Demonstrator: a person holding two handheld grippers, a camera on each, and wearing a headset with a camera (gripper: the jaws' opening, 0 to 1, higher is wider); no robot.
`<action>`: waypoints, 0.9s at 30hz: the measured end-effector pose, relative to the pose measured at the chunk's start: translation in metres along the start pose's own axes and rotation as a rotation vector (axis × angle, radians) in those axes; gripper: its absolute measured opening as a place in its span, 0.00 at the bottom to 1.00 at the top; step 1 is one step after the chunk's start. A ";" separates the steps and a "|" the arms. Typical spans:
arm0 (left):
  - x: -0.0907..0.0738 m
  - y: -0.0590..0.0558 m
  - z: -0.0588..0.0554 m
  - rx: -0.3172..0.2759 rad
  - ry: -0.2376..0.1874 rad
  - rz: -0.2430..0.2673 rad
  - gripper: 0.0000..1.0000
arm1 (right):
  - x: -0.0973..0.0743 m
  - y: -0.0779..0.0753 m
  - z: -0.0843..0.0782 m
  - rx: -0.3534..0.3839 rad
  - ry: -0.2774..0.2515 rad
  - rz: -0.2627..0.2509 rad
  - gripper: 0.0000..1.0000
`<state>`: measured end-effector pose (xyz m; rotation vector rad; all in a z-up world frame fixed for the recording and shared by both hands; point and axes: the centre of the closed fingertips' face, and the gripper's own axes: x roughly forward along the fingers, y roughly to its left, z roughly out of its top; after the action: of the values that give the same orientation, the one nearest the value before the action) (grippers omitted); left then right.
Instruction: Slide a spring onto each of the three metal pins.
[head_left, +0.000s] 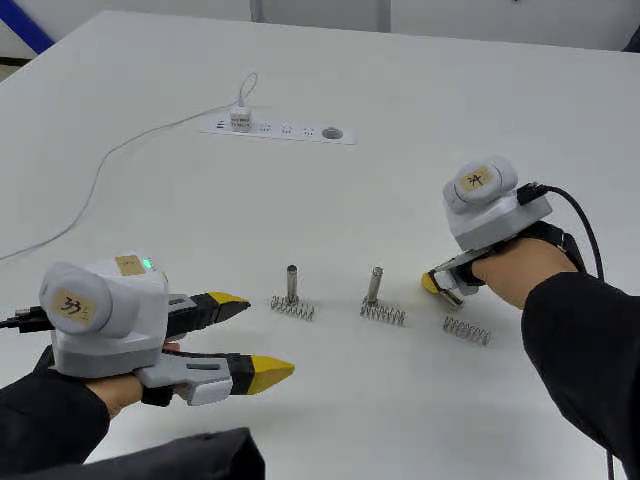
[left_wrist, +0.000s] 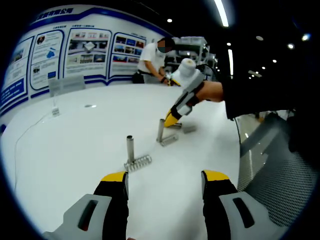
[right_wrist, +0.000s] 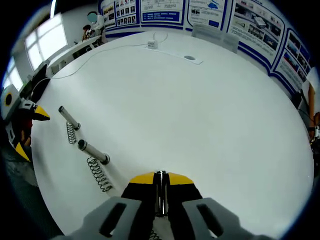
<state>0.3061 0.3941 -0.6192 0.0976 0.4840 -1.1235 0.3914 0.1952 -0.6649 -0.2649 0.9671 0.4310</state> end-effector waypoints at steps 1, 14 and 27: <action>0.000 0.000 0.000 -0.001 0.001 0.000 0.60 | -0.003 0.000 0.000 0.003 -0.002 0.002 0.09; 0.001 -0.001 0.000 0.006 0.005 -0.005 0.60 | -0.028 0.004 0.000 0.014 -0.040 0.007 0.09; 0.000 -0.002 0.001 0.010 0.002 -0.006 0.60 | -0.042 0.003 -0.002 0.032 -0.085 -0.003 0.09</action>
<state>0.3043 0.3925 -0.6182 0.1064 0.4807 -1.1318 0.3681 0.1872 -0.6312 -0.2175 0.8892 0.4204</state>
